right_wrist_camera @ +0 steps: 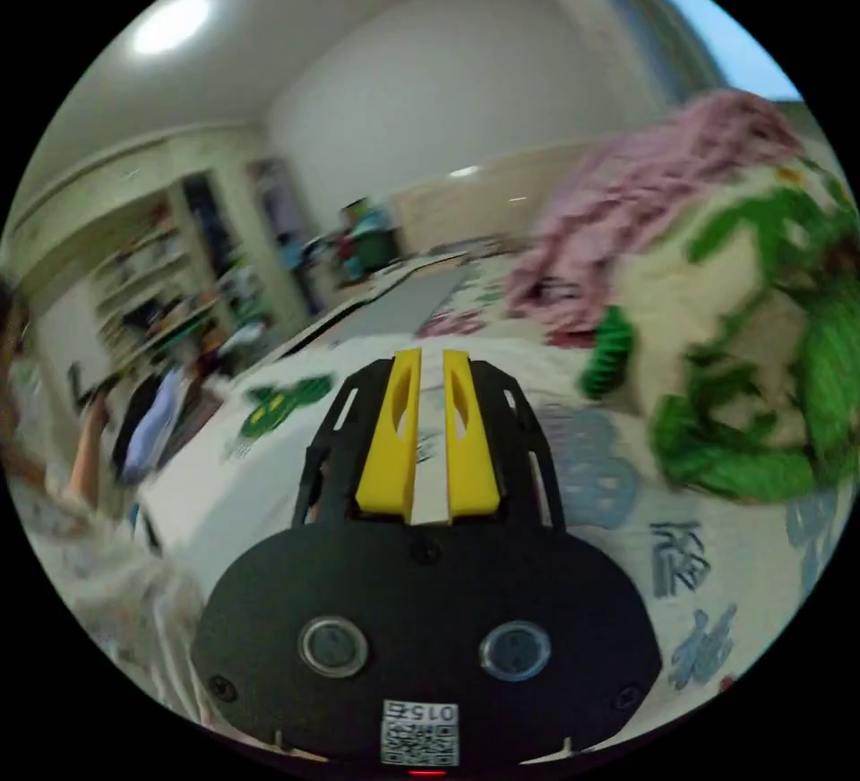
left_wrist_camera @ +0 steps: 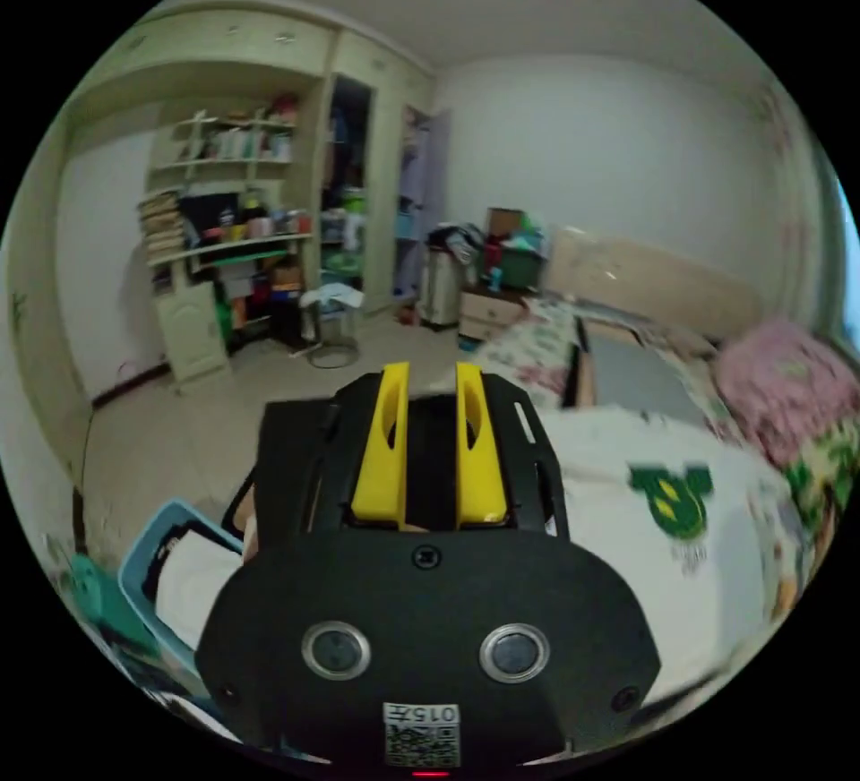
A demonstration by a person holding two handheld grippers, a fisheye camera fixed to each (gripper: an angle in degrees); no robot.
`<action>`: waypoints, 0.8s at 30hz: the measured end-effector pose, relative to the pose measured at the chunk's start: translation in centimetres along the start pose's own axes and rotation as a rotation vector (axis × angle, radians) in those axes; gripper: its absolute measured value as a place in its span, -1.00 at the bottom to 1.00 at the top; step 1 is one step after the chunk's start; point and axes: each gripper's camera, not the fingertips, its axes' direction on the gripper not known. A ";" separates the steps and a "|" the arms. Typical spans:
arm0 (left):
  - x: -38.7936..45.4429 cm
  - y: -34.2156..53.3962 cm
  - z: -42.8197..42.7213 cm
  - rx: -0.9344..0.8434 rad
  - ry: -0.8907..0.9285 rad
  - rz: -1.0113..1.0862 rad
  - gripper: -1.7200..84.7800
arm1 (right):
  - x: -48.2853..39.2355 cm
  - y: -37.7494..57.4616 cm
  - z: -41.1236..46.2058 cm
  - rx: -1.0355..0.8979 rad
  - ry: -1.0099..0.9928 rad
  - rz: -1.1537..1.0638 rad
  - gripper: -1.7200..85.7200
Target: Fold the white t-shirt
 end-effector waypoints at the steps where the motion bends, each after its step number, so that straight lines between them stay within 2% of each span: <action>1: 1.6 1.7 -1.0 -0.026 0.049 0.049 -0.77 | -3.7 2.4 0.8 -0.081 -0.176 -0.151 -0.82; 2: 4.4 5.7 -2.9 -0.074 0.134 0.110 -0.76 | -7.1 5.0 1.8 -0.149 -0.362 -0.288 -0.80; 3: 6.8 10.0 -4.6 -0.109 0.195 0.145 -0.76 | -8.6 6.2 2.3 -0.178 -0.443 -0.348 -0.79; 5: 9.3 16.6 -6.5 -0.150 0.242 0.141 -0.75 | -14.0 10.6 4.4 -0.408 -0.699 -0.592 -0.75; 7: 10.4 22.3 -7.5 -0.208 0.219 0.099 -0.73 | -17.0 14.5 4.6 -0.592 -0.803 -0.761 -0.73; 8: 10.2 25.4 -8.1 -0.219 0.175 0.039 -0.72 | -18.1 17.7 3.4 -0.622 -0.842 -0.880 -0.72; 11: 8.3 30.6 -8.9 -0.176 0.112 -0.142 -0.70 | -18.6 25.0 0.4 -0.665 -0.809 -1.073 -0.67; 13: 7.5 32.2 -8.4 -0.162 0.110 -0.183 -0.69 | -18.4 28.0 -0.2 -0.725 -0.778 -1.119 -0.67; 15: 7.0 33.1 -6.3 -0.221 0.102 -0.214 -0.69 | -18.1 30.8 -0.2 -0.777 -0.739 -1.154 -0.68; 18: 7.7 33.7 -4.5 -0.235 0.083 -0.204 -0.78 | -17.1 34.7 -0.4 -0.837 -0.674 -1.190 -0.74; 20: 8.1 33.7 -3.9 -0.237 0.106 -0.197 -0.89 | -15.6 35.9 -2.0 -0.810 -0.673 -1.209 -0.93; 24: 8.5 33.3 -5.9 -0.177 0.086 -0.232 -0.96 | -12.7 36.2 -4.5 -0.767 -0.715 -1.192 -0.97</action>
